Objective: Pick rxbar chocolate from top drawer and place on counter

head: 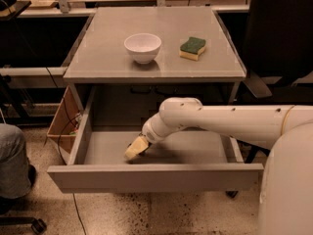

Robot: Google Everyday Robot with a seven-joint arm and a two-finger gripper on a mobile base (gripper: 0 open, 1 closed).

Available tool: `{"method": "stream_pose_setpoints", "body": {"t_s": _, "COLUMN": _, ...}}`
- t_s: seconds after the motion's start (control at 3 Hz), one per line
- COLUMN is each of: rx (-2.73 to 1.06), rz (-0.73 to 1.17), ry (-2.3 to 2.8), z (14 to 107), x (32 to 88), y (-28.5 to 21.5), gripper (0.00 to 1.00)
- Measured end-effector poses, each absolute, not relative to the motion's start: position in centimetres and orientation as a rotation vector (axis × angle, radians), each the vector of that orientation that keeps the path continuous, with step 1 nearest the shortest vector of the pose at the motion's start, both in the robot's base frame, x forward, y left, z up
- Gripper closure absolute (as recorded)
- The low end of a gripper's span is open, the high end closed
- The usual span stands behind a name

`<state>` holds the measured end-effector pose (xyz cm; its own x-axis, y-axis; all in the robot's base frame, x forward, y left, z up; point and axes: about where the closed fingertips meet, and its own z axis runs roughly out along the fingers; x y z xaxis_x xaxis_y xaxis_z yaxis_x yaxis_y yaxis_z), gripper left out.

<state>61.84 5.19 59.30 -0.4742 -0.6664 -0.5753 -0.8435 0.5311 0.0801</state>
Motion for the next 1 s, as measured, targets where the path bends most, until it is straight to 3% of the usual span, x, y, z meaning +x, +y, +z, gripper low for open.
{"method": "stream_pose_setpoints", "body": {"t_s": 0.33, "rx": -1.195, "rz": 0.478, "ry": 2.300, "z": 58.5, "x": 61.5, "y": 5.2, "gripper": 0.33}}
{"method": "stream_pose_setpoints", "body": {"t_s": 1.0, "rx": -1.194, "rz": 0.478, "ry": 2.300, "z": 60.1, "x": 61.5, "y": 5.2, "gripper": 0.79}}
